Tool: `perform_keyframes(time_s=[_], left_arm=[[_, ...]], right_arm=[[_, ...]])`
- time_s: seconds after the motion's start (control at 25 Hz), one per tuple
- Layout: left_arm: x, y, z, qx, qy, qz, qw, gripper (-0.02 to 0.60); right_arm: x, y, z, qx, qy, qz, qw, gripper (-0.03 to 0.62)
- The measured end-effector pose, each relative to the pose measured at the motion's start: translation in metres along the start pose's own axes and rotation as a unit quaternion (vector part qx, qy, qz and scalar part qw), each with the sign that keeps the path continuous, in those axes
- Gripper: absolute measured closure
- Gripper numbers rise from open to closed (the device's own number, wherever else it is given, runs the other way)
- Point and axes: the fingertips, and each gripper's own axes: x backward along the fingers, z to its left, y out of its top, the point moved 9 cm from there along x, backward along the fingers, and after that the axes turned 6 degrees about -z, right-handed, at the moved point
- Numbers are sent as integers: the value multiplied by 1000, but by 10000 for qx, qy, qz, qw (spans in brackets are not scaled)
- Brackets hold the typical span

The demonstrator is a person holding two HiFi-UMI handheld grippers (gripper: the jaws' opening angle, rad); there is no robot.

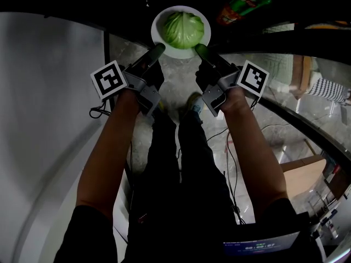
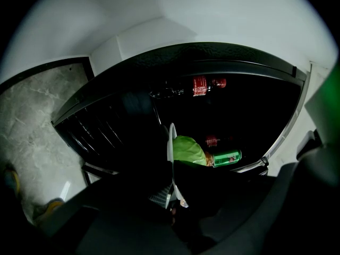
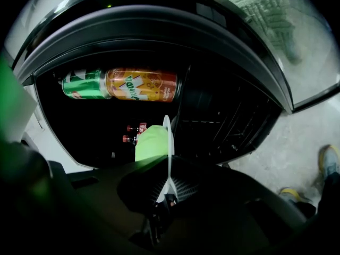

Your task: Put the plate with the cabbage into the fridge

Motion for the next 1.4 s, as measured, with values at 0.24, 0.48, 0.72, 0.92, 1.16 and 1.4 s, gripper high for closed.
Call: perform_keyframes(time_s=[0.24,0.48,0.72,0.92,1.16,1.4], left_arm=[[0,0,-1,58,48,-19,10000,568],[1,-1,0,257,87,-64,9996,569],[-1,0,-2,363,199,-129,9991,568],[0,-1,-2,404,186,-226,9988,568],[1,-2,-1,345,39,-292,9990,568],[2,0,8,289,-38,-369,9989,566]], right_arm=[[1,0,1,-27,-6,-49,10000,576],[2,-2,1,-16,-22,-150,9999,576],[0,-1,2,-55,-61,-210,9997,576],[1,-2,2,-53,-91,-249,9996,576],[2,-3,1,147,-90,-394,9991,574],[7,-2,-6,56,-12,-517,9986,574]])
